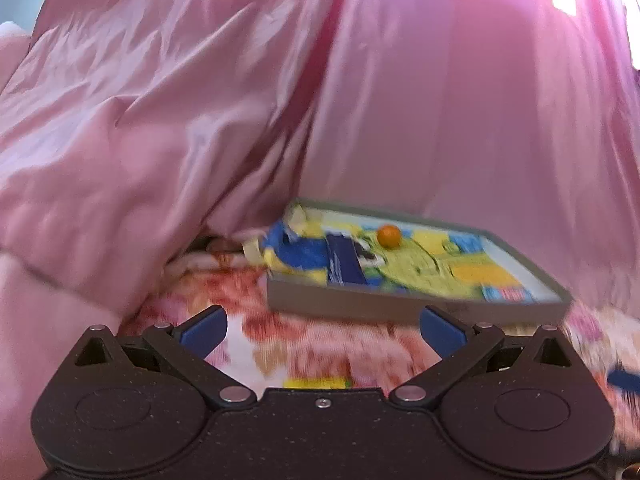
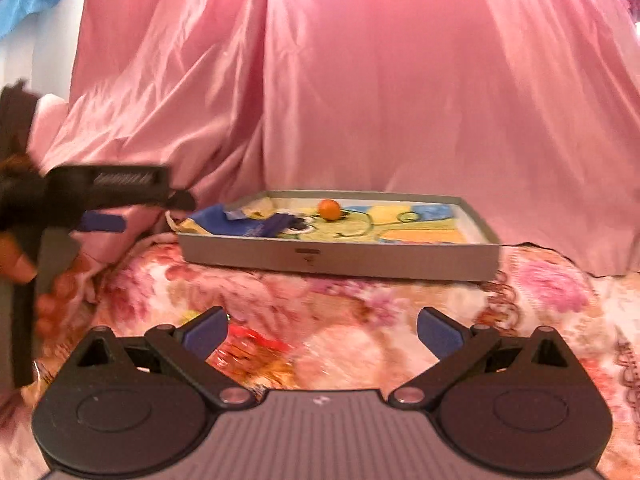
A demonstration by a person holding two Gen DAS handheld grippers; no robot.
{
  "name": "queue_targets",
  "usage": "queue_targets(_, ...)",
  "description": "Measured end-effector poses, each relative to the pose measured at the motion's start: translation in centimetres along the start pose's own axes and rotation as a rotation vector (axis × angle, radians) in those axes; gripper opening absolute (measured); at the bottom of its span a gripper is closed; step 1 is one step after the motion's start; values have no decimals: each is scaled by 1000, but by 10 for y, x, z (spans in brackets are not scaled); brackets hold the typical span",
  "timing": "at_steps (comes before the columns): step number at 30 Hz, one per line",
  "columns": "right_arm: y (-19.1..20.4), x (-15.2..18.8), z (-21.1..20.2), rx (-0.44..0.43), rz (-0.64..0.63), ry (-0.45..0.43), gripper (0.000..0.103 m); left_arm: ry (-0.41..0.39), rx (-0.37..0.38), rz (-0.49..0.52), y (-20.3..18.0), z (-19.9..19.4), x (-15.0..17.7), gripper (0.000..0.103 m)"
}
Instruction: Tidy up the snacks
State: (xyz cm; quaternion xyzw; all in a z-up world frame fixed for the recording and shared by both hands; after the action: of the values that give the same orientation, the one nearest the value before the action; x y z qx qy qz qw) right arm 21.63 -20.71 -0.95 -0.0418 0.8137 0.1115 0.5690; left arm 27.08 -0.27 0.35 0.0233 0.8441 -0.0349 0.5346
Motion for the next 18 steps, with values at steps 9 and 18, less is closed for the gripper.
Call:
queue_targets(9,-3,18,-23,16,-58,65,103,70,73,77,-11,-47,57,102)
queue_targets(18,14,43,-31,1,-119,169,103,175,55,130,-4,-58,103,102)
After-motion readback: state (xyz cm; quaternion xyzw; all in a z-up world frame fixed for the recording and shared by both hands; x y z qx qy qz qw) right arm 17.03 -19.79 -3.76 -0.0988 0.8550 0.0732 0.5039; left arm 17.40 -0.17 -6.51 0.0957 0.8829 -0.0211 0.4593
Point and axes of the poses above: each gripper's, at about its wrist camera, not at the fingertips, and z roughly the way its jaws point, y to its left, x to its underside, the point moved 10 cm from there along z, roughly the way its jaws point, and after that the axes turned 9 degrees about -x, right-handed, at the moved point
